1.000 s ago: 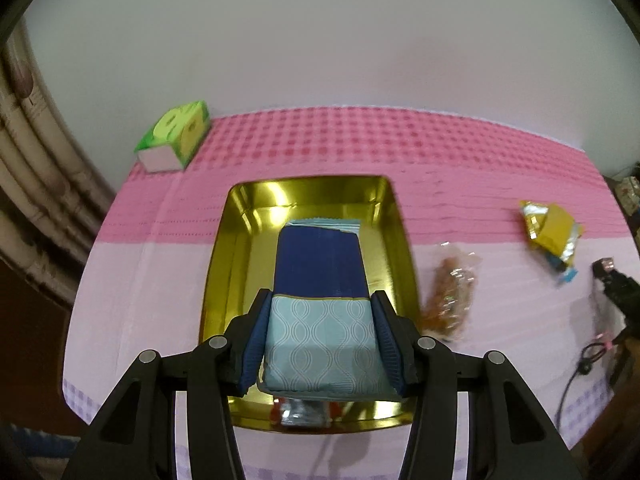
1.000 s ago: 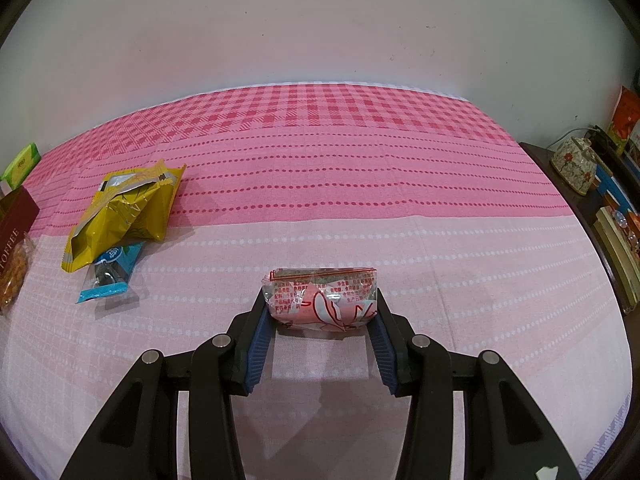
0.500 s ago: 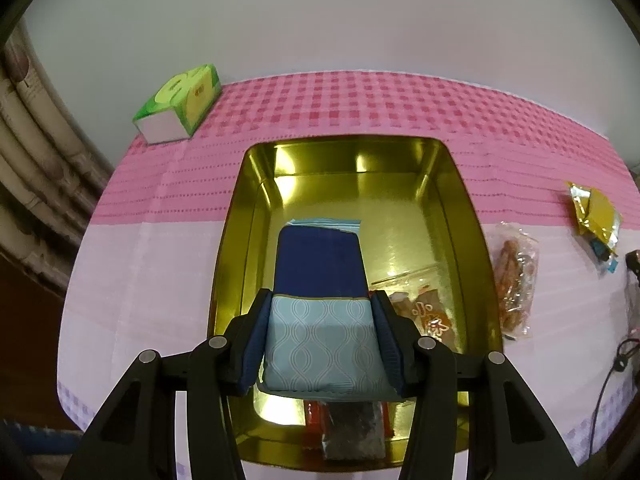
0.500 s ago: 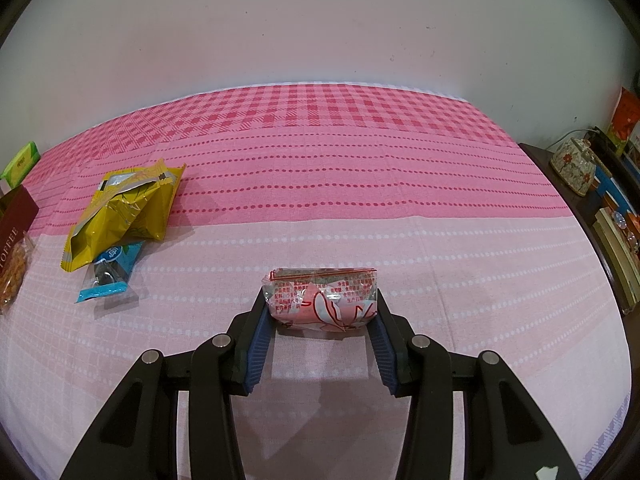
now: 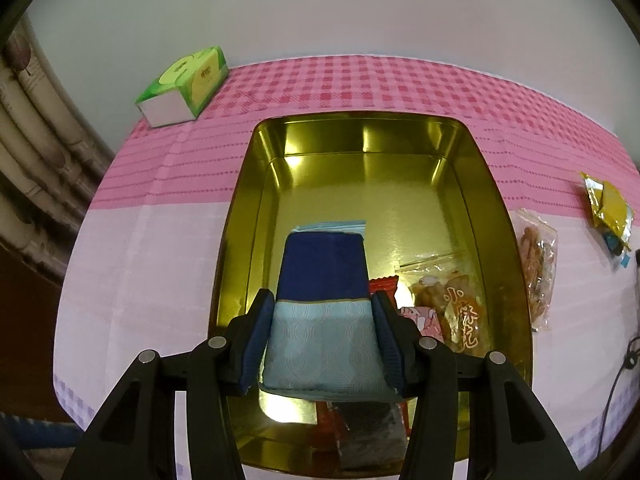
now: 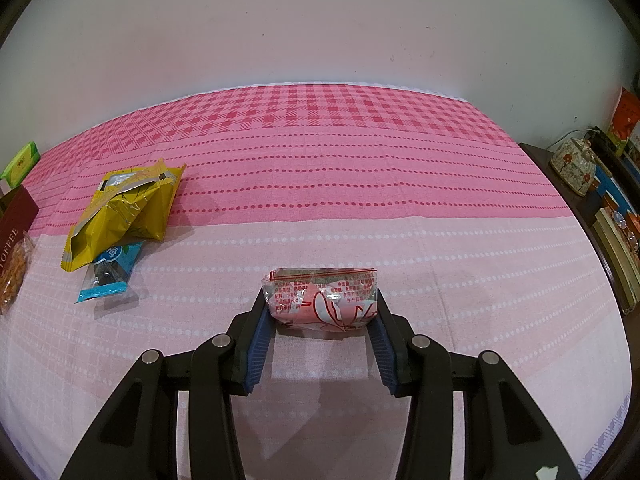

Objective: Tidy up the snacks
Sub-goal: 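Carry the blue-and-teal box into the toffee tin and open the left gripper, then carry the pink-white candy into the toffee tin and release it with the right gripper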

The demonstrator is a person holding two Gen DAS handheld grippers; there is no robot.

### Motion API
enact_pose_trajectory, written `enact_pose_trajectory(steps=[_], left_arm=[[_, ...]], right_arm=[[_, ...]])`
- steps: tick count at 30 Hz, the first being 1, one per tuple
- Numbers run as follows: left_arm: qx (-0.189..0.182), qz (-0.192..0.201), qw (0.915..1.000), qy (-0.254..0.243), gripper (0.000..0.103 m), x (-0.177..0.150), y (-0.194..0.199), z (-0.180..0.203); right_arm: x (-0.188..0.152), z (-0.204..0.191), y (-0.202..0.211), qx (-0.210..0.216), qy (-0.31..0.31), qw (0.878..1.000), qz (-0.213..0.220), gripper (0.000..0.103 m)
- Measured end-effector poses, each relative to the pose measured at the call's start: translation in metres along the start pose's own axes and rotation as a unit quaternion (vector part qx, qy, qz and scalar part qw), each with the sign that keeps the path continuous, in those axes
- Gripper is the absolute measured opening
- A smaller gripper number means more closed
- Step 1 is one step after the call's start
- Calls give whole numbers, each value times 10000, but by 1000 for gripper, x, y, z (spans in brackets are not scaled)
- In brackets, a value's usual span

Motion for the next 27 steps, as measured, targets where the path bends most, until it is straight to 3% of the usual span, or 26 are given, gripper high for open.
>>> enact_pose_trajectory(steps=[7,19,27], left_arm=[[119,120,9998,-74,53,-1,13,-1],[549,444,9975,-31,67,-8,49,-10],[721,612,9955,77,75,-19,66,-11]], right_arm=[[0,0,0,1,0,10000,2,42],[1,-4,1,-40,40,10000,-47,40],[6,-23,25,94,76,9999,121,40]])
Point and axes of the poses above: each gripper's, at about its wrist camera, not at the fingertips, and y roughly against the way its jaws point, z to its right, x to its top, the point moved 6 cm from there along -y, roughly the way its jaws point, and after that the axes turned 15 degrees about -y, right-handed, at the moved point
